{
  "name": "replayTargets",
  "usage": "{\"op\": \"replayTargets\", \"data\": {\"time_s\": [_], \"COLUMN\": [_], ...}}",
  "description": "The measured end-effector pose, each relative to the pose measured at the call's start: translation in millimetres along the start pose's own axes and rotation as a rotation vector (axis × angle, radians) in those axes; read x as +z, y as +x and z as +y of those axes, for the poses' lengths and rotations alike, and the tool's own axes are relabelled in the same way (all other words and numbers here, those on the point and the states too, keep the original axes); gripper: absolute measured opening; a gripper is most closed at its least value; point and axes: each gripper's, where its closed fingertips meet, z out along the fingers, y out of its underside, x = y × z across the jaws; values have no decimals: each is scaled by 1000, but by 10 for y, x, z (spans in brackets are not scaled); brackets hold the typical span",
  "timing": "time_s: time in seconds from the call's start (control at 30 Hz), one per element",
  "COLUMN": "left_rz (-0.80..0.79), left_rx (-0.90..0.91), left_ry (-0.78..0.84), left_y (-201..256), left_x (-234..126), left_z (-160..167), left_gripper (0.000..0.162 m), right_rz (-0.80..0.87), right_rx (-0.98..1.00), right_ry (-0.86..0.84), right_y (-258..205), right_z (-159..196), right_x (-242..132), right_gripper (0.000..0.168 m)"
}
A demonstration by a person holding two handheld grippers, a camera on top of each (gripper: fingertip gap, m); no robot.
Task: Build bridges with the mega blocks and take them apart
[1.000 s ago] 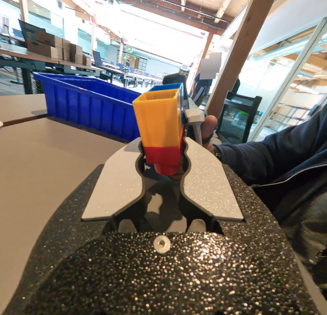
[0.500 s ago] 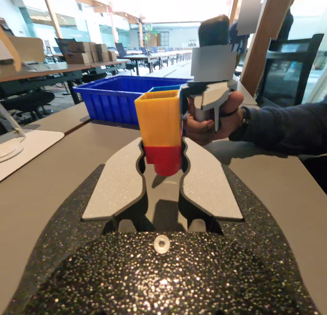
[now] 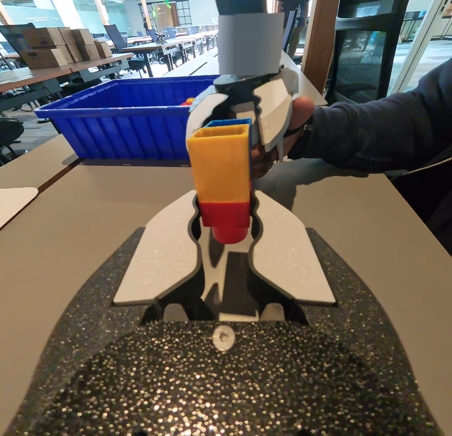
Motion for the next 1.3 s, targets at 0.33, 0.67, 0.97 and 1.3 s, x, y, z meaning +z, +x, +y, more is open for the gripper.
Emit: {"op": "replayTargets", "data": {"time_s": [0.33, 0.67, 0.97, 1.3], "left_rz": [-133, -419, -450, -429], "left_rx": [68, 343, 283, 313], "left_ry": [-2, -73, -69, -81], "left_y": [-156, -356, -462, -404], "left_x": [22, 76, 24, 61], "left_z": [-18, -15, 28, 11], "left_gripper": [38, 37, 37, 37], "right_rz": [148, 356, 534, 1088], "right_rx": [16, 131, -56, 288], "right_ry": [32, 215, 290, -837], "right_y": [168, 403, 341, 1191], "right_z": [-81, -250, -852, 145], "right_x": [-4, -175, -788, -3382], "right_gripper": [38, 37, 37, 38]}}
